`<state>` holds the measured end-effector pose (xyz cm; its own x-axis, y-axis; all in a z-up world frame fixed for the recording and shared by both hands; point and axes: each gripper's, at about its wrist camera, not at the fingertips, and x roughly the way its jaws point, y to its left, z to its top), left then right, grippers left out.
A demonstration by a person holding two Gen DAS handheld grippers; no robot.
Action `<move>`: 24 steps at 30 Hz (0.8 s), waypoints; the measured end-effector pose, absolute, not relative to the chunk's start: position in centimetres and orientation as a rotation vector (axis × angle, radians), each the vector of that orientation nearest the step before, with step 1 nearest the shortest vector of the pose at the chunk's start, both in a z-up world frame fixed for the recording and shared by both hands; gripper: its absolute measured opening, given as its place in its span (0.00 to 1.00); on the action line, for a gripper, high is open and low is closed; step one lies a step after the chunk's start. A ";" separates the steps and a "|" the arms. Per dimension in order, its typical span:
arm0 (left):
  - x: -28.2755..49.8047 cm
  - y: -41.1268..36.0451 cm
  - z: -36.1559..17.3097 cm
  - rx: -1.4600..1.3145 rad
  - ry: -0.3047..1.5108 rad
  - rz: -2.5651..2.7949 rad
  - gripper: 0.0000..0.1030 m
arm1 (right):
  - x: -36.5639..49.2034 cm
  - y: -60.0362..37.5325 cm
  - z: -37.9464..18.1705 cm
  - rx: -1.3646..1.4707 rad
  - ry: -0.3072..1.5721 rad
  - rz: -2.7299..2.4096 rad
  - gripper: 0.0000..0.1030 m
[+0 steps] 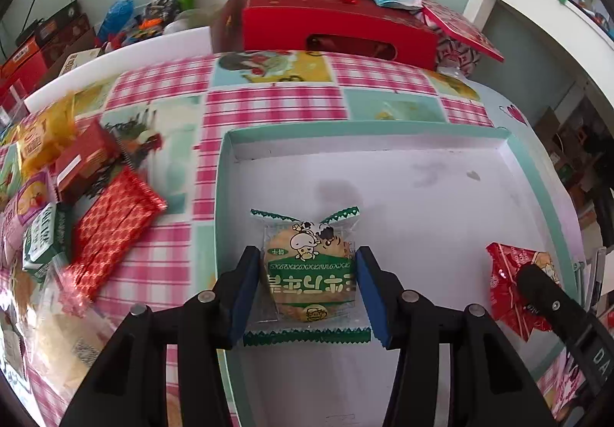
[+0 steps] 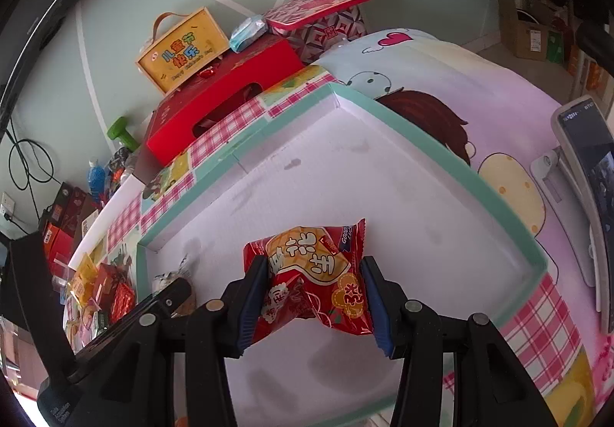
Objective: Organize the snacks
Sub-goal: 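Carry both snacks over the white tray and open both tools to drop them, then move back to the pile and grasp the yellow pudding cup with the right tool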
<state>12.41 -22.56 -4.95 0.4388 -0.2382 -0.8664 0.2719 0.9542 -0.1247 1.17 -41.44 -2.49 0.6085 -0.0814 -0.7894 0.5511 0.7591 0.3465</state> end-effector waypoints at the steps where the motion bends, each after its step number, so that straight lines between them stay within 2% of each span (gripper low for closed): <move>1: 12.3 -22.2 -4.9 0.036 1.071 -0.313 0.50 | 1.3 -41.3 -2.5 0.613 0.848 -0.390 0.50; 2: 12.2 -21.9 -4.9 0.040 1.073 -0.311 0.52 | 1.4 -41.1 -2.5 0.609 0.850 -0.387 0.50; 4: 11.9 -21.5 -4.7 0.031 1.075 -0.325 0.62 | 1.6 -40.9 -2.4 0.601 0.856 -0.380 0.52; 5: 11.7 -21.3 -4.3 0.024 1.066 -0.332 0.73 | 1.7 -40.8 -2.4 0.597 0.858 -0.381 0.54; 6: 11.4 -21.0 -3.8 0.022 1.051 -0.333 0.79 | 1.7 -40.7 -2.3 0.594 0.863 -0.382 0.59; 11: 11.1 -19.7 -1.4 0.015 1.049 -0.306 0.81 | 1.7 -40.4 -1.6 0.579 0.852 -0.370 0.65; 14: 10.9 -18.2 -0.5 0.003 1.065 -0.263 0.89 | 1.6 -39.9 -1.0 0.553 0.847 -0.362 0.77; 18: 10.8 -15.1 -0.1 -0.014 1.073 -0.177 0.90 | 1.9 -38.6 -0.5 0.507 0.861 -0.338 0.87; 22: 10.6 -11.5 -0.1 -0.023 1.078 -0.087 0.97 | 2.3 -36.5 -0.1 0.464 0.878 -0.297 0.88; 23: 10.5 -10.6 -0.2 -0.025 1.080 -0.068 0.97 | 2.5 -35.8 0.0 0.458 0.880 -0.283 0.92; 24: 10.4 -9.8 -0.3 -0.025 1.083 -0.048 0.97 | 2.6 -35.2 0.0 0.453 0.884 -0.270 1.00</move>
<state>10.38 -9.81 -0.26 0.4681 -0.0517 -0.8822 0.0270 0.9987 -0.0442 2.58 -35.25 -0.01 0.6093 -0.0417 -0.7919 0.4077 0.8730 0.2678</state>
